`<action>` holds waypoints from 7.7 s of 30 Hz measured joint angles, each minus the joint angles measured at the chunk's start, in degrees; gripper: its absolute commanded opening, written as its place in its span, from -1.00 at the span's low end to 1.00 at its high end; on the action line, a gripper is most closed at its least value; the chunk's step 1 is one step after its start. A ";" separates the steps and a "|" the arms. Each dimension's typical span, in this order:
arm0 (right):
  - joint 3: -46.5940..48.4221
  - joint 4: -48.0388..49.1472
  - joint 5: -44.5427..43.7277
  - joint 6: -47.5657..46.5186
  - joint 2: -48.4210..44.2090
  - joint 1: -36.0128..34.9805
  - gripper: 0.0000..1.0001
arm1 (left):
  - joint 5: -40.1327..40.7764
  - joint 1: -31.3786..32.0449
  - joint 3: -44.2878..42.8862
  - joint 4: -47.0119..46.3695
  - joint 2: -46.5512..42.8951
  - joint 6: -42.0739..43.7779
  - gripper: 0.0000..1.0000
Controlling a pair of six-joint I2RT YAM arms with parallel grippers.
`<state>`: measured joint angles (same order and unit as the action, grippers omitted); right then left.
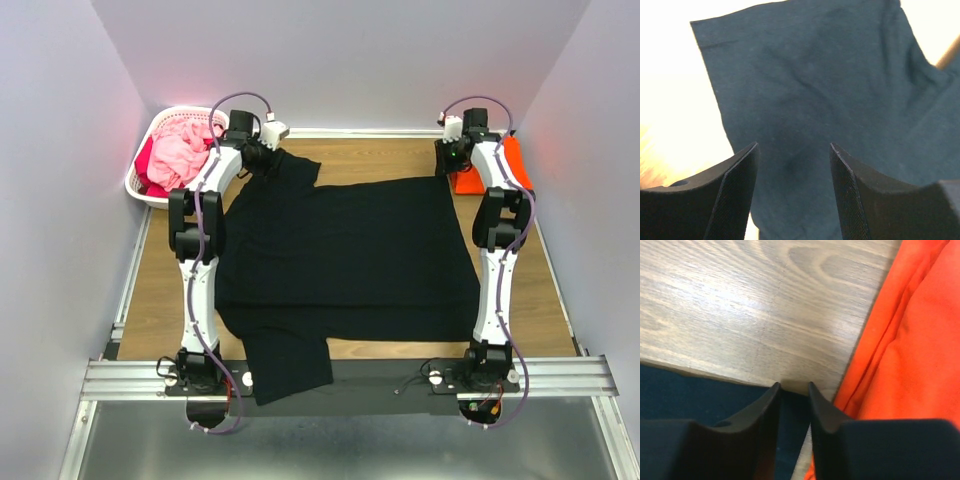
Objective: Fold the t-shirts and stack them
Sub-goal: Fold the tshirt
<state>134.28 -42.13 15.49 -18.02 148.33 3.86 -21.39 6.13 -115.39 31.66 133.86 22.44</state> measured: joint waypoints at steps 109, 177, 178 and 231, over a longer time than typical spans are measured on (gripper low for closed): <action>-5.11 -2.08 5.25 2.32 -5.55 2.69 -0.99 | -6.99 -5.57 -3.58 -3.30 -3.06 -0.81 -1.00; -34.21 -3.89 13.35 -14.25 -26.10 5.60 -0.99 | -1.57 -6.49 53.02 -0.26 -42.40 -0.74 -0.13; -34.27 -3.98 13.38 -14.36 -26.10 5.60 -0.99 | -1.57 -6.49 52.76 -0.26 -41.94 -0.74 -0.07; -33.38 -5.53 13.77 -14.60 -26.08 5.60 -0.99 | 5.88 -6.49 36.41 2.95 -25.18 0.04 -1.00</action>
<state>100.90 -47.66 29.26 -32.62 122.26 9.45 -15.51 -0.36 -78.98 34.61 108.68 22.48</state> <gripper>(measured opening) 0.009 0.005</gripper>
